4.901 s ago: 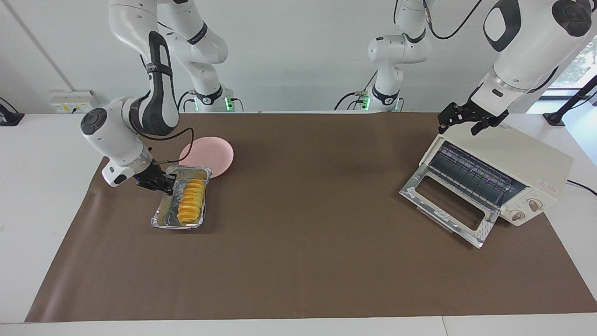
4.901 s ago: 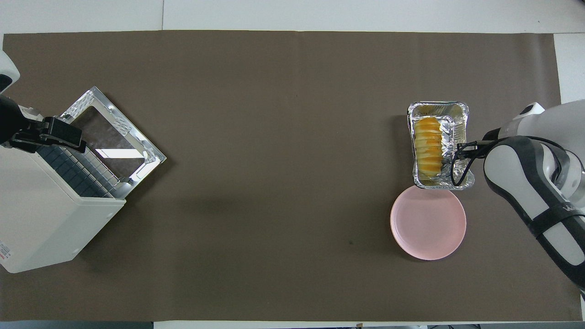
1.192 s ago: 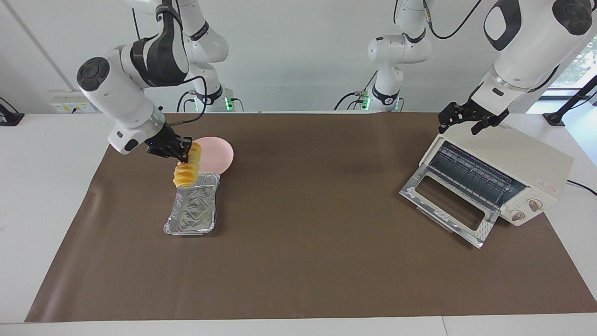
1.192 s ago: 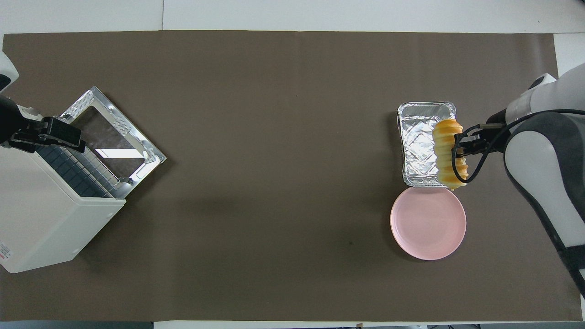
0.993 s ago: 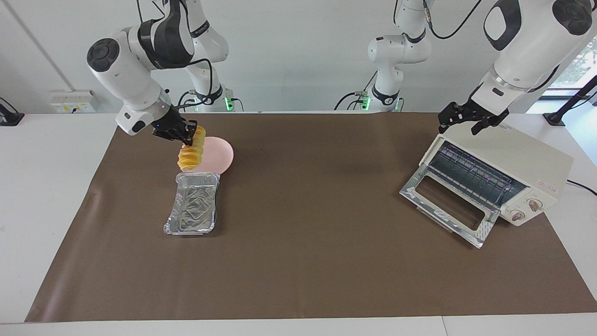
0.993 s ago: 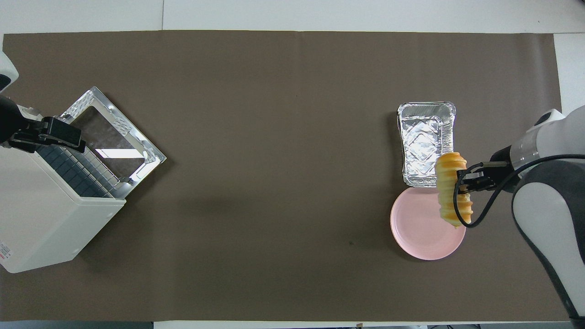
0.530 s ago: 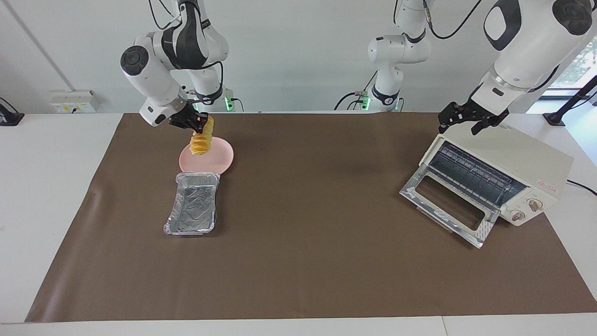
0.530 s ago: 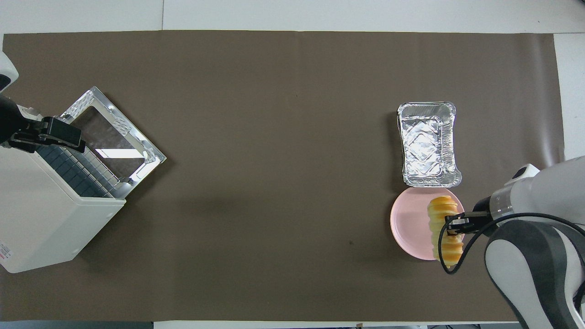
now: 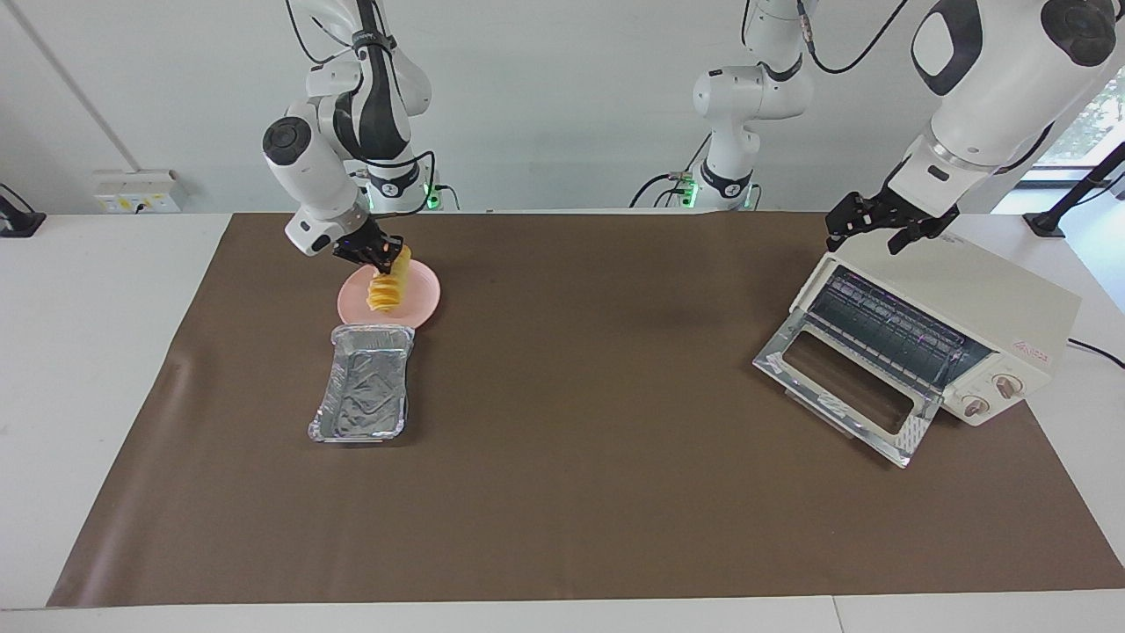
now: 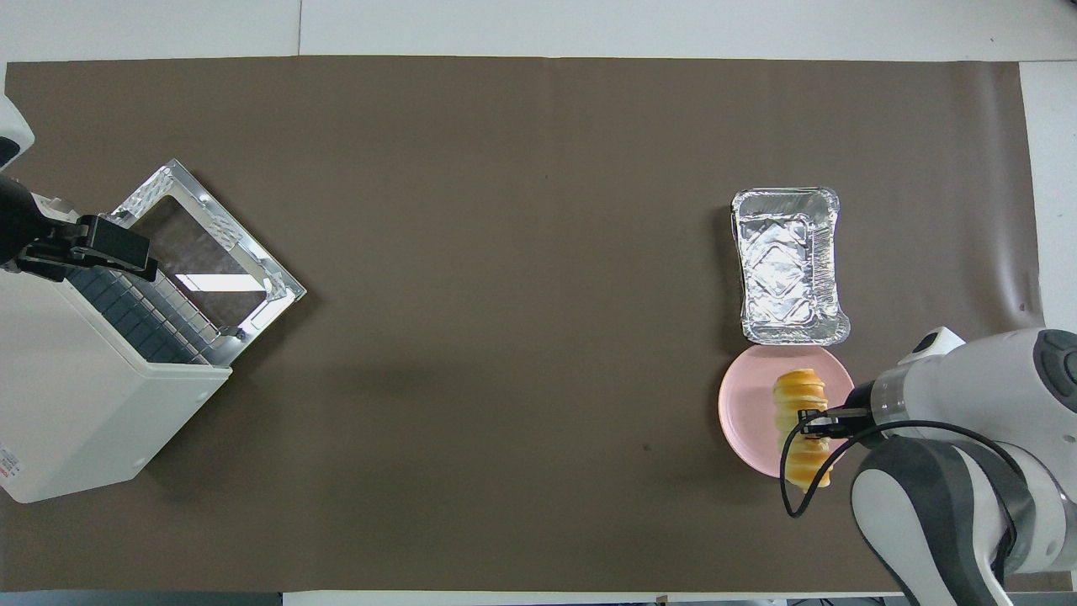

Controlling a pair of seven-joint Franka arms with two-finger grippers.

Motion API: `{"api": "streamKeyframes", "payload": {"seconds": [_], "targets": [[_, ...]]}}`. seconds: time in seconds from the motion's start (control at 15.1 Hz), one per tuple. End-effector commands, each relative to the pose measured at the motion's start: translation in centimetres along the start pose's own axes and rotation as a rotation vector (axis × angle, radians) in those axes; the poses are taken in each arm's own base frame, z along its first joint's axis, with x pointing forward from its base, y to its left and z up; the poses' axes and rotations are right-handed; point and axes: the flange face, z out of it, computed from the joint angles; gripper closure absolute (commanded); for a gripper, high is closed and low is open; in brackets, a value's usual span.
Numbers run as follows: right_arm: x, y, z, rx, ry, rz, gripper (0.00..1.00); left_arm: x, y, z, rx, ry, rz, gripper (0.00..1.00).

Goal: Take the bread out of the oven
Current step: 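Lower the bread rolls onto the pink plate and open the right gripper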

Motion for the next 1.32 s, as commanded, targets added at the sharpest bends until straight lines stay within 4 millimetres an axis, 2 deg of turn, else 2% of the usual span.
{"api": "streamKeyframes", "payload": {"seconds": [0.0, 0.53, 0.6, 0.66, 0.73, 0.79, 0.86, 0.93, 1.06, 1.26], "targets": [[0.0, -0.6, 1.3, -0.009, 0.019, -0.022, 1.0, -0.3, -0.3, -0.6, 0.006, 0.017, -0.008, 0.0], [0.7, -0.5, 2.2, -0.01, 0.027, -0.017, 1.0, -0.3, -0.3, -0.6, 0.006, 0.017, -0.008, 0.0], [0.7, -0.5, 2.2, -0.01, 0.029, -0.018, 0.96, -0.3, -0.3, -0.6, 0.006, 0.017, -0.008, 0.0], [0.7, -0.5, 2.2, -0.009, 0.029, -0.018, 0.84, -0.3, -0.3, -0.6, 0.006, 0.017, -0.008, 0.0], [0.8, -0.5, 2.1, -0.009, 0.03, -0.017, 0.67, -0.3, -0.3, -0.6, 0.006, 0.017, -0.008, 0.0], [0.8, -0.6, 2.1, -0.009, 0.029, -0.007, 0.33, -0.3, -0.3, -0.6, 0.006, 0.017, -0.008, 0.0], [0.9, -0.6, 2.2, -0.009, 0.024, -0.004, 0.09, -0.3, -0.3, -0.6, 0.006, 0.017, -0.008, 0.0], [1.3, -0.6, 1.8, -0.007, 0.025, -0.005, 0.0, -0.3, -0.3, -0.6, 0.006, 0.017, -0.008, 0.0], [2.4, -1.1, -0.1, 0.001, 0.035, -0.01, 0.0, -0.3, -0.3, -0.6, 0.006, 0.017, -0.008, 0.0], [4.4, -1.5, -5.6, 0.016, 0.025, -0.015, 0.0, -0.3, -0.3, -0.6, 0.006, 0.017, -0.008, 0.0]]}}
